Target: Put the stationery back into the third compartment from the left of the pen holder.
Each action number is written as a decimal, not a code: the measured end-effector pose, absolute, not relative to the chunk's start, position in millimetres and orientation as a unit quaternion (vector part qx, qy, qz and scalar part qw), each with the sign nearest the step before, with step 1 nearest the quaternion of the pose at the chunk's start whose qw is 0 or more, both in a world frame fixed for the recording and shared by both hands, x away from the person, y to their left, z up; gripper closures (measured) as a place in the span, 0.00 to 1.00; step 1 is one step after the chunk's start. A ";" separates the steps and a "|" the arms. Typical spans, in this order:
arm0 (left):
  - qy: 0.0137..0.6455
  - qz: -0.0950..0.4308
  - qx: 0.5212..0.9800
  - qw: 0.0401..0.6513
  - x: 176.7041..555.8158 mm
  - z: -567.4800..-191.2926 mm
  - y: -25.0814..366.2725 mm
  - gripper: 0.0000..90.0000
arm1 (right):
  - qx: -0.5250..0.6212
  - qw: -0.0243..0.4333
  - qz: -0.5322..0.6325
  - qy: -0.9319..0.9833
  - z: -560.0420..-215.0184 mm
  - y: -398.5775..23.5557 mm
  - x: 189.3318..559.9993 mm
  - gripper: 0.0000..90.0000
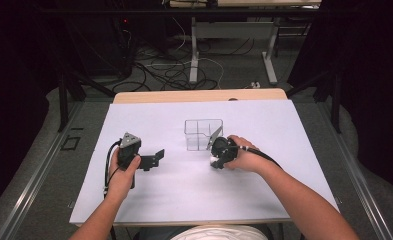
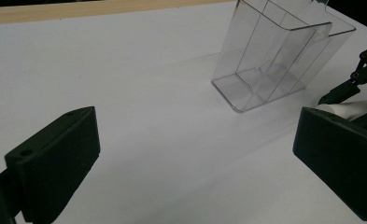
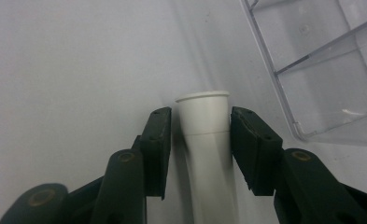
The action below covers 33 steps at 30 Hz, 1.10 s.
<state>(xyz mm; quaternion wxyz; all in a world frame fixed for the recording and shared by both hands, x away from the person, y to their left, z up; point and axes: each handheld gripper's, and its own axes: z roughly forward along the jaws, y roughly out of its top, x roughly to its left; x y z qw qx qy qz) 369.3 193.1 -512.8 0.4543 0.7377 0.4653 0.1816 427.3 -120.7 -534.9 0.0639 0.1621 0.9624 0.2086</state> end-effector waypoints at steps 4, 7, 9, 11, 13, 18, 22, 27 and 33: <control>0.463 0.182 0.742 0.450 369.6 -512.5 193.4 0.01 | 0.159 0.061 0.210 0.963 -535.0 -120.2 428.7 0.67; 0.462 0.178 0.744 0.448 369.5 -512.3 193.5 0.01 | 0.158 0.065 0.208 0.963 -535.1 -119.1 429.2 0.68; 0.463 0.178 0.744 0.448 369.5 -512.3 193.6 0.01 | 0.155 0.059 0.207 0.964 -534.6 -118.9 429.5 0.71; 0.462 0.178 0.744 0.448 369.6 -512.3 193.9 0.01 | 0.158 0.054 0.207 0.964 -534.5 -117.7 428.5 0.72; 0.464 0.176 0.743 0.449 369.6 -512.5 193.8 0.01 | 0.153 0.050 0.206 0.965 -534.3 -117.7 428.6 0.73; 0.461 0.176 0.746 0.447 369.7 -512.6 193.9 0.01 | 0.142 0.060 0.200 0.967 -534.2 -117.7 429.0 0.74; 0.463 0.174 0.744 0.449 369.7 -512.9 193.7 0.01 | 0.141 0.064 0.201 0.967 -534.3 -117.3 428.2 0.74; 0.464 0.174 0.744 0.448 369.9 -513.4 193.8 0.01 | 0.147 0.067 0.198 0.967 -533.8 -116.9 426.9 0.74; 0.464 0.180 0.741 0.451 370.2 -514.8 192.9 0.01 | 0.143 0.076 0.196 0.967 -533.0 -117.1 425.7 0.75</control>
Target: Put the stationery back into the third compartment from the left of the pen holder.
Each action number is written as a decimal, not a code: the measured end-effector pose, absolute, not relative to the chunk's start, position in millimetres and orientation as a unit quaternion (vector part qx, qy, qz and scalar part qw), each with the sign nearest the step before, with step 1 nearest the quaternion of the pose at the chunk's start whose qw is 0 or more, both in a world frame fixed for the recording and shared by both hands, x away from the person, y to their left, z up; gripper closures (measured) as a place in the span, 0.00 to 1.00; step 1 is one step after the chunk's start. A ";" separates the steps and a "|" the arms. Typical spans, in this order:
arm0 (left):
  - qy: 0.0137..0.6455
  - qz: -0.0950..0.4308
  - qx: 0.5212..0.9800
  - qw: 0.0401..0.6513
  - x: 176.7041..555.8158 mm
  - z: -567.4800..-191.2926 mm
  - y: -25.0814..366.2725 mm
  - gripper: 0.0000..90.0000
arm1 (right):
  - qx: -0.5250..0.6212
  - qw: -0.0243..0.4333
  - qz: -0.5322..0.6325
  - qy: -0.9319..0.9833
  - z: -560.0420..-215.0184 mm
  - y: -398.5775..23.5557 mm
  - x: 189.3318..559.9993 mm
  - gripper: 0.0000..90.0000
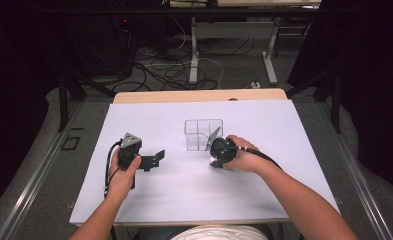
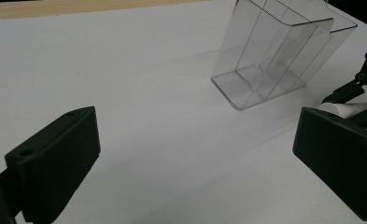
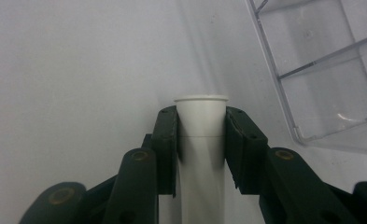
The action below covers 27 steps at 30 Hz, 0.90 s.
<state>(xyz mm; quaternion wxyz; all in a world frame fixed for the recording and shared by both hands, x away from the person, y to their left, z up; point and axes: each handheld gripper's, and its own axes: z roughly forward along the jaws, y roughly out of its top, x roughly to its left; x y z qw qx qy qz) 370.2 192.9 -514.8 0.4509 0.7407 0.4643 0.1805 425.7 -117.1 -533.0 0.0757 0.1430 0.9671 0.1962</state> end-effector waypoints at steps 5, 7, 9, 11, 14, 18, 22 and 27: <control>0.465 0.174 0.743 0.449 370.1 -514.7 193.6 0.01 | 0.154 0.078 0.212 0.962 -527.7 -119.8 423.4 0.75; 0.465 0.171 0.744 0.448 369.9 -514.2 193.9 0.01 | 0.156 0.081 0.223 0.959 -525.1 -121.5 422.2 0.75; 0.465 0.172 0.744 0.448 369.9 -514.2 194.0 0.01 | 0.161 0.079 0.232 0.956 -523.0 -123.4 419.6 0.75; 0.466 0.172 0.744 0.448 370.1 -514.5 194.2 0.01 | 0.162 0.081 0.238 0.954 -520.7 -125.9 417.8 0.75; 0.466 0.177 0.742 0.448 370.4 -515.4 194.0 0.01 | 0.165 0.086 0.247 0.951 -515.3 -128.9 416.4 0.75; 0.466 0.174 0.744 0.447 370.2 -515.1 194.4 0.01 | 0.169 0.092 0.277 0.941 -506.7 -131.4 415.7 0.75; 0.471 0.175 0.738 0.451 370.1 -515.4 193.8 0.01 | 0.184 0.099 0.299 0.931 -499.9 -133.2 414.8 0.75; 0.471 0.172 0.739 0.450 370.6 -515.3 194.8 0.01 | 0.205 0.107 0.337 0.913 -489.8 -135.4 414.9 0.75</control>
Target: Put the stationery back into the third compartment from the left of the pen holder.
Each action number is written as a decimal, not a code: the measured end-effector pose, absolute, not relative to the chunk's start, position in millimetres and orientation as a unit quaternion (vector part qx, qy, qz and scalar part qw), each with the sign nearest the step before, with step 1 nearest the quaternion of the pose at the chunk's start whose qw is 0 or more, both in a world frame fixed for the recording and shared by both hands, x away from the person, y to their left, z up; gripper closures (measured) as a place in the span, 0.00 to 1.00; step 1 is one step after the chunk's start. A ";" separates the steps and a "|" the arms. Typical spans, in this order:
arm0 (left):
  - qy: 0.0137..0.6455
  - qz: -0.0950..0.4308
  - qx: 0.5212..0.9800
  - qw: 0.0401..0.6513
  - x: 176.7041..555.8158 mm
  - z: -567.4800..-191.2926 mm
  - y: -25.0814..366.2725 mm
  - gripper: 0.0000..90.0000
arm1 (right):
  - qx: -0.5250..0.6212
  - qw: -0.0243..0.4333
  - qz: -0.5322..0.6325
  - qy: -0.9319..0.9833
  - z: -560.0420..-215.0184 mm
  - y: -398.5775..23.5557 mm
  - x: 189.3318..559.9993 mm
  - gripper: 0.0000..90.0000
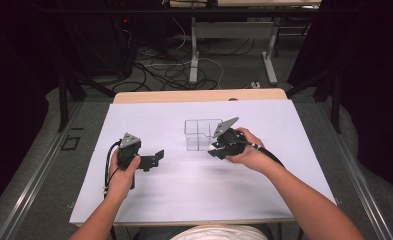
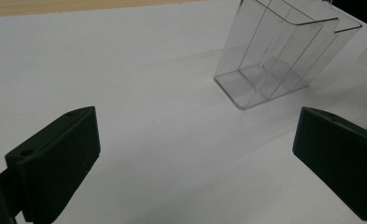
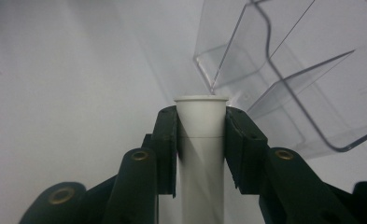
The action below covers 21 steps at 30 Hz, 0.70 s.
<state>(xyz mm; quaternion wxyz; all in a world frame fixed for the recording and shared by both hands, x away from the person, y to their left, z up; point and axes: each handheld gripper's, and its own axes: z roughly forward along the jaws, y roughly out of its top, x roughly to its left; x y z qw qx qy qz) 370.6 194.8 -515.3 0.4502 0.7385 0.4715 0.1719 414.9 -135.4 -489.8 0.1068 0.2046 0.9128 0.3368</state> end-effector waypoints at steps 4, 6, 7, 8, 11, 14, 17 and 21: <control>0.472 0.172 0.738 0.451 370.4 -515.1 194.8 0.01 | 0.215 0.113 0.372 0.896 -480.4 -137.2 414.2 0.75; 0.470 0.177 0.737 0.453 370.6 -515.2 194.6 0.01 | 0.217 0.120 0.389 0.887 -476.1 -138.0 413.8 0.75; 0.469 0.175 0.739 0.452 370.6 -514.9 194.9 0.01 | 0.216 0.122 0.397 0.884 -473.9 -138.5 413.4 0.75; 0.469 0.174 0.739 0.451 370.6 -514.8 194.8 0.01 | 0.216 0.126 0.402 0.880 -471.8 -139.3 413.2 0.75; 0.470 0.172 0.739 0.452 370.4 -514.4 194.1 0.01 | 0.222 0.136 0.421 0.869 -466.0 -140.9 412.1 0.75; 0.469 0.170 0.736 0.457 370.3 -513.2 193.7 0.01 | 0.225 0.149 0.440 0.856 -461.5 -141.2 411.5 0.75; 0.469 0.170 0.734 0.461 370.4 -512.1 193.5 0.01 | 0.228 0.163 0.460 0.842 -457.5 -141.1 411.8 0.75; 0.469 0.164 0.730 0.468 370.5 -510.8 192.6 0.01 | 0.236 0.180 0.486 0.822 -452.4 -141.8 411.4 0.75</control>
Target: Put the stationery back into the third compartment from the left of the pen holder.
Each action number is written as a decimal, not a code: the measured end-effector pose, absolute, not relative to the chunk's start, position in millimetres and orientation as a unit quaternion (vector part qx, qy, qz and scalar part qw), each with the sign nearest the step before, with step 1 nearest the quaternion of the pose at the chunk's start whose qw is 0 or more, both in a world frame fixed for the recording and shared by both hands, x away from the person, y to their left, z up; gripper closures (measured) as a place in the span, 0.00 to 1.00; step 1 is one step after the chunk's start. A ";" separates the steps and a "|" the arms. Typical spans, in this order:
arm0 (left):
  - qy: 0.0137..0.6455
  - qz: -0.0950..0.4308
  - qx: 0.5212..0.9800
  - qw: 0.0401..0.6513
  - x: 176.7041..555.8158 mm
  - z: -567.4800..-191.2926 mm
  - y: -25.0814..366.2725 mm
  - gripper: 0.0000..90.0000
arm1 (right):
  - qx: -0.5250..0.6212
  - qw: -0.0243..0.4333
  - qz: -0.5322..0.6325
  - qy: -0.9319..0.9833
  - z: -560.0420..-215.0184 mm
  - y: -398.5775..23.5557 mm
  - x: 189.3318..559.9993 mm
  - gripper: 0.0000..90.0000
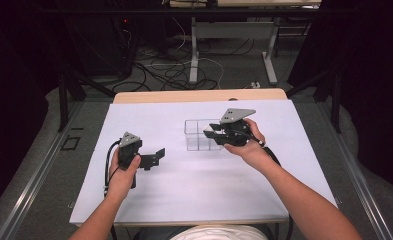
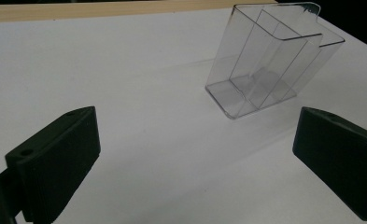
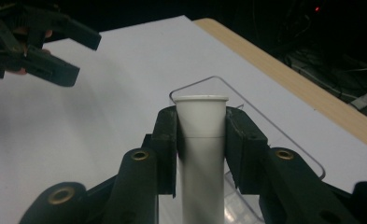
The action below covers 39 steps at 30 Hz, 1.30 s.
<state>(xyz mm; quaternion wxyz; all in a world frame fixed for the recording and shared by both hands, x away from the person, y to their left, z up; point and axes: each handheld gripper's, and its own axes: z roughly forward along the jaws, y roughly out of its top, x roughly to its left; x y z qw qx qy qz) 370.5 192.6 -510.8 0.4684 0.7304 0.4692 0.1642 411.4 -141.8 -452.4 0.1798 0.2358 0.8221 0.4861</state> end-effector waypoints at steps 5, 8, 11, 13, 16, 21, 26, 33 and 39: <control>0.460 0.157 0.730 0.481 370.1 -507.7 190.0 0.01 | 0.243 0.201 0.511 0.800 -448.3 -142.3 411.6 0.75; 0.457 0.156 0.730 0.484 369.9 -507.0 189.0 0.00 | 0.249 0.215 0.522 0.787 -447.0 -142.4 413.9 0.75; 0.457 0.155 0.728 0.487 370.0 -505.4 188.0 0.00 | 0.253 0.225 0.531 0.777 -446.0 -142.1 417.2 0.75; 0.458 0.156 0.727 0.488 370.0 -504.8 187.2 0.00 | 0.257 0.233 0.538 0.768 -445.5 -141.1 418.0 0.75; 0.461 0.153 0.725 0.488 370.2 -505.0 186.4 0.00 | 0.260 0.244 0.550 0.755 -446.5 -139.9 421.1 0.75; 0.458 0.154 0.727 0.488 370.4 -505.3 185.7 0.00 | 0.270 0.254 0.556 0.744 -450.8 -137.6 425.7 0.75; 0.456 0.152 0.730 0.486 370.0 -506.0 185.0 0.00 | 0.278 0.256 0.558 0.739 -455.3 -137.1 430.9 0.75; 0.454 0.155 0.736 0.478 369.8 -508.3 184.1 0.01 | 0.291 0.259 0.551 0.738 -461.1 -137.5 438.0 0.75; 0.457 0.155 0.734 0.478 370.3 -509.8 184.8 0.01 | 0.301 0.264 0.555 0.729 -468.1 -135.6 442.9 0.75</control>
